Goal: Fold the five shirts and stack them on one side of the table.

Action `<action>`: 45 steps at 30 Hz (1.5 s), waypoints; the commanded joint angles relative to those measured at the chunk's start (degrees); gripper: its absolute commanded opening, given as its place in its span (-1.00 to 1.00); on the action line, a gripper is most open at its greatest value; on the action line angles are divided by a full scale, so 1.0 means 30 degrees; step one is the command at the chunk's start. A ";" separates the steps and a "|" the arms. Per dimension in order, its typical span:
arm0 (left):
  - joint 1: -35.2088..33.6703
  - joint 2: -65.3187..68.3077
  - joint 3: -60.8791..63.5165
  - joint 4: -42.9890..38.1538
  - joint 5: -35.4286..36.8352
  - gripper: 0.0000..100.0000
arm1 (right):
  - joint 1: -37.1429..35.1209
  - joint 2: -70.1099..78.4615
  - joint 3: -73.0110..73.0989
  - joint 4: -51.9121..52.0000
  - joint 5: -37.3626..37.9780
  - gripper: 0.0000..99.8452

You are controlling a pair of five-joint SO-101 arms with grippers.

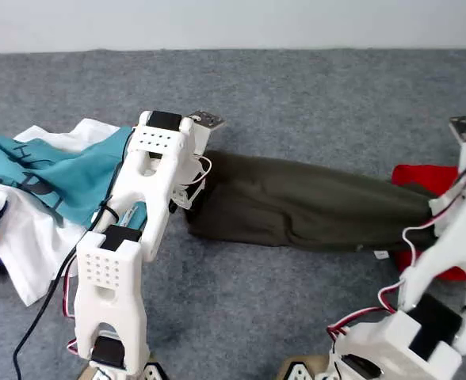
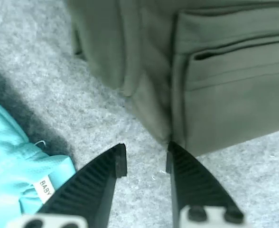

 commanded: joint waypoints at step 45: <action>-0.7648 -0.2579 -0.0366 0.0440 -0.0029 -0.70 | -2.3077 0.4527 -0.3839 -0.3560 -0.5421 -0.98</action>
